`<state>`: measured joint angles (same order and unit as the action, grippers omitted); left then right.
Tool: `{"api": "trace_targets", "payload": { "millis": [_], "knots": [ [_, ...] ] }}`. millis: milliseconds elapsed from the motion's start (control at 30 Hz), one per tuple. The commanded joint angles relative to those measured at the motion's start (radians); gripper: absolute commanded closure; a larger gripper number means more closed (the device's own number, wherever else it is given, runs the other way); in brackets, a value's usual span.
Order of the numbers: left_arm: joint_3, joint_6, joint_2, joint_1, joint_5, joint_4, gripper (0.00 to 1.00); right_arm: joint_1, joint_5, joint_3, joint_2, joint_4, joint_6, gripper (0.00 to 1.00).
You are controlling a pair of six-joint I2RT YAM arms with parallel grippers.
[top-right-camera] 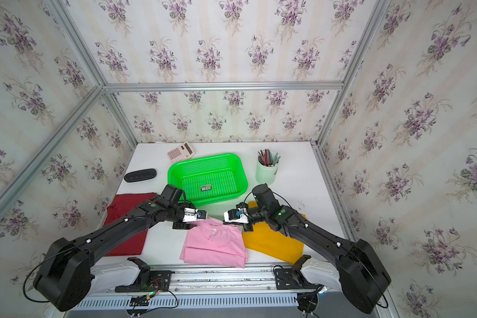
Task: Put the folded t-shirts into the basket
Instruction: Pick up the T-shirt from the center of the board.
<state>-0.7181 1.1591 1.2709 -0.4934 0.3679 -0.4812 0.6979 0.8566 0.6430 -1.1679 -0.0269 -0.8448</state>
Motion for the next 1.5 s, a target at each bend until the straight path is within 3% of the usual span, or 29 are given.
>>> {"api": "trace_targets", "payload": {
  "millis": [0, 833, 933, 1000, 1133, 1233, 1267, 1333, 1467],
  "knots": [
    [-0.022, 0.038, 0.027, 0.011, -0.004, -0.005, 0.40, 0.015, 0.003, 0.011, 0.008, -0.023, -0.047, 1.00],
    [-0.057, 0.112, 0.182, 0.012, 0.061, -0.050, 0.44, 0.048, 0.001, -0.008, 0.067, -0.021, -0.080, 1.00],
    [-0.056, 0.118, 0.199, 0.012, 0.054, -0.050, 0.59, 0.048, -0.009, -0.012, 0.074, -0.017, -0.080, 1.00],
    [-0.055, 0.124, 0.206, 0.012, 0.050, -0.046, 0.74, 0.049, -0.015, -0.013, 0.073, -0.017, -0.077, 1.00],
    [-0.055, 0.128, 0.210, 0.012, 0.034, -0.035, 0.87, 0.049, -0.067, -0.010, 0.058, -0.002, -0.039, 1.00],
    [-0.057, 0.129, 0.195, 0.012, 0.011, -0.028, 1.00, 0.050, -0.127, 0.000, 0.047, -0.015, 0.005, 0.92],
    [-0.059, 0.128, 0.188, 0.012, 0.007, -0.030, 1.00, 0.051, -0.138, -0.001, 0.048, -0.015, 0.018, 0.89],
    [-0.053, 0.130, 0.172, 0.012, -0.002, -0.024, 1.00, 0.051, -0.159, -0.009, 0.056, -0.015, 0.047, 0.65],
    [-0.031, 0.145, 0.119, 0.012, -0.041, -0.010, 1.00, 0.061, -0.199, 0.052, 0.066, -0.162, 0.047, 0.38]
  ]
}}
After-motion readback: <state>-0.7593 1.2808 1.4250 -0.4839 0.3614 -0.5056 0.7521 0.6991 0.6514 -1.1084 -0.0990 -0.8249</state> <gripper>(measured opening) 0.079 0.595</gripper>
